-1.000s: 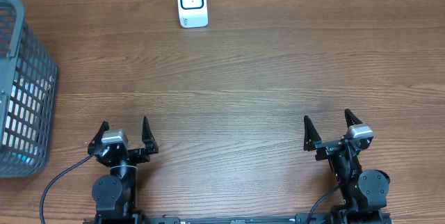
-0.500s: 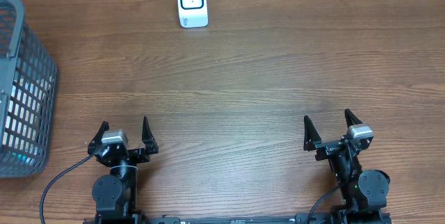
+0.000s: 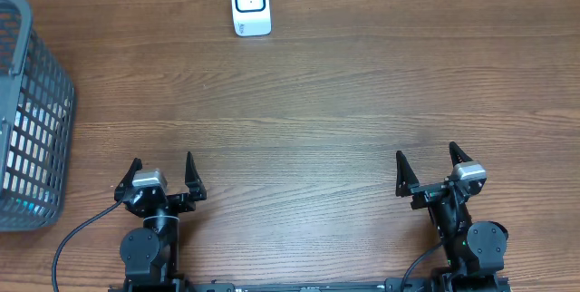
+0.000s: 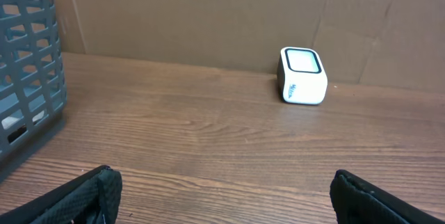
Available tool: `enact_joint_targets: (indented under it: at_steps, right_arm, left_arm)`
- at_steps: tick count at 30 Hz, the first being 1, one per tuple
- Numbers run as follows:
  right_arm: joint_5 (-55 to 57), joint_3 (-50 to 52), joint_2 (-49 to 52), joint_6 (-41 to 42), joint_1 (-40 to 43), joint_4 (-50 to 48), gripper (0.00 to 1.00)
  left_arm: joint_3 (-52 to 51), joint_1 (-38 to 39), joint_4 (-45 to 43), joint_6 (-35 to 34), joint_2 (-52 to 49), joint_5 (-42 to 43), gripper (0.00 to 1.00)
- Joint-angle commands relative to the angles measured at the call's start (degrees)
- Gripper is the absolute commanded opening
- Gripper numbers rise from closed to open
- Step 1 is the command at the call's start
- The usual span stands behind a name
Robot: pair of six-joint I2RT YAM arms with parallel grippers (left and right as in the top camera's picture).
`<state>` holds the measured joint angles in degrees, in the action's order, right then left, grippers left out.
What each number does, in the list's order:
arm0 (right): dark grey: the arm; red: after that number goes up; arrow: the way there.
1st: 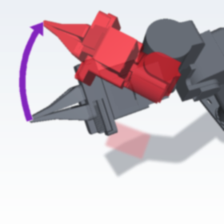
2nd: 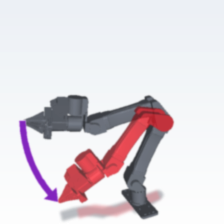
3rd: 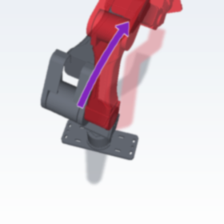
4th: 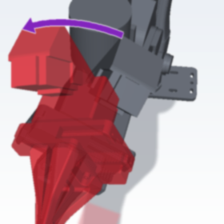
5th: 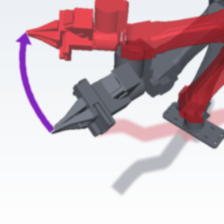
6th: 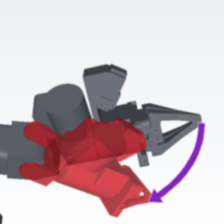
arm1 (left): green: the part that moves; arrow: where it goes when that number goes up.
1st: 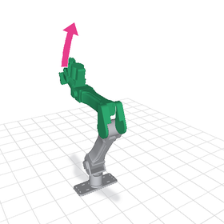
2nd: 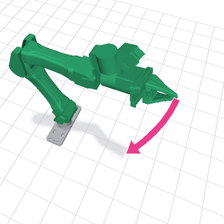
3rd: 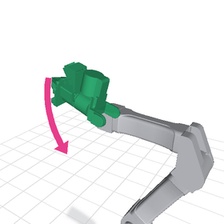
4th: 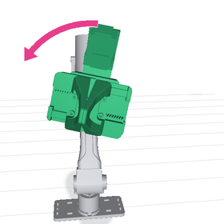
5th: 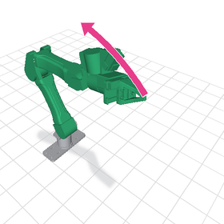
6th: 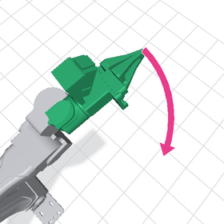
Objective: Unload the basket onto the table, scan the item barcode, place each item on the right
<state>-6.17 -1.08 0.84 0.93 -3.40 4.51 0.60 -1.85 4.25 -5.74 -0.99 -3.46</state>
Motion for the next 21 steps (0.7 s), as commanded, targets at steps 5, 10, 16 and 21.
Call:
enact_joint_targets:
  at_steps: [5, 10, 16, 21]
  right_arm:
    - [-0.3, 0.6, -0.7, 0.3, 0.2, -0.3, 1.00]
    - [-0.3, 0.6, -0.7, 0.3, 0.2, -0.3, 1.00]
    - [-0.3, 0.6, -0.7, 0.3, 0.2, -0.3, 1.00]
    - [-0.3, 0.6, -0.7, 0.3, 0.2, -0.3, 1.00]
  left_arm:
    - [-0.3, 0.4, -3.6, 1.1, 0.7, 0.5, 1.00]
    - [0.1, 0.4, -4.9, 1.1, 0.7, 0.5, 0.99]
    - [2.0, 0.4, -4.9, 2.9, 0.7, 1.8, 1.00]
    - [7.6, 0.4, -0.9, 3.0, -0.8, 2.0, 1.00]
